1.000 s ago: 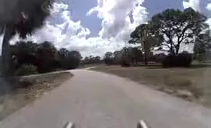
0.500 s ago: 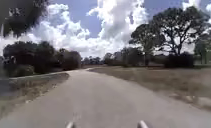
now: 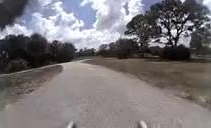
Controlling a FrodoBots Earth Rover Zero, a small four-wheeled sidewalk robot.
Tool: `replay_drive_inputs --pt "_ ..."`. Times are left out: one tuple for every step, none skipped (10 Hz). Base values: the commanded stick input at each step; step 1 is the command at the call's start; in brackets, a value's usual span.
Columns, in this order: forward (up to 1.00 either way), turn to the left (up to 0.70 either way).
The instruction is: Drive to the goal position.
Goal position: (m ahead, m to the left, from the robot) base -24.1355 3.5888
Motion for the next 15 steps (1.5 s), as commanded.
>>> replay_drive_inputs --pt "0.0 -1.0" --pt "0.0 -1.0" --pt "0.0 -1.0" --pt "0.0 -1.0" --pt "0.0 -1.0" --pt "0.0 -1.0" --pt "0.0 -1.0" --pt "0.0 -1.0" --pt "0.0 -1.0" --pt "0.0 -1.0" --pt "0.0 -1.0" --pt "0.0 -1.0" --pt "0.0 -1.0" --pt "0.0 -1.0" --pt "0.0 -1.0"
